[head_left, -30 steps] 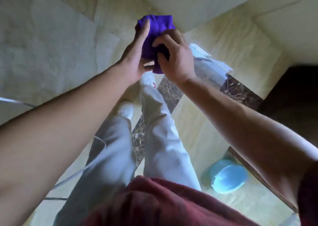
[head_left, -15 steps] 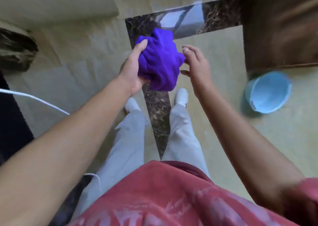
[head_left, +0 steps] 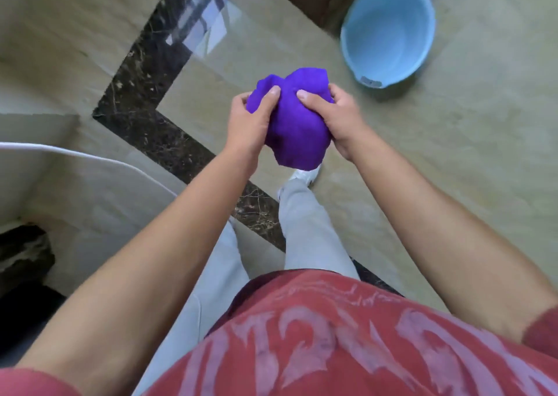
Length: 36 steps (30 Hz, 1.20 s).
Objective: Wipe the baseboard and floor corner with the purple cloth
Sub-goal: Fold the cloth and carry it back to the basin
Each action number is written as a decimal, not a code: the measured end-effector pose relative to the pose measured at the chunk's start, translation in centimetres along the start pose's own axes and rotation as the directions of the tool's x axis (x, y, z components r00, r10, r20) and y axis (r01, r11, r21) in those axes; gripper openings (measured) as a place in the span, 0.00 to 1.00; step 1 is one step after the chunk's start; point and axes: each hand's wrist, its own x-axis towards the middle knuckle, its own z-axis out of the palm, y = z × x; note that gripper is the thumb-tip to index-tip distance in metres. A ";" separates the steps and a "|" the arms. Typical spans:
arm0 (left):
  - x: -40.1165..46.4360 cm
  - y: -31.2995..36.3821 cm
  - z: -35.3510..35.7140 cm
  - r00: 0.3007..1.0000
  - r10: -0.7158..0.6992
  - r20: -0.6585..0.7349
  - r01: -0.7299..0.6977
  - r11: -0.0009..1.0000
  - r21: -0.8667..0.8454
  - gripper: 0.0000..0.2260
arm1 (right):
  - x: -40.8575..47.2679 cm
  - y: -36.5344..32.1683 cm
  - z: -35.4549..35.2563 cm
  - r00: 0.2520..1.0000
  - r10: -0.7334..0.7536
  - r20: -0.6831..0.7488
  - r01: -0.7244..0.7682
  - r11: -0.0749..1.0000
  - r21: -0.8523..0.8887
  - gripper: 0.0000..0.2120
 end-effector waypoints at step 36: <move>58.6 -4.6 48.3 0.930 -0.190 0.315 -0.272 0.222 0.936 0.14 | 55.8 11.9 -40.5 0.887 0.341 -0.312 -0.263 0.927 0.268 0.18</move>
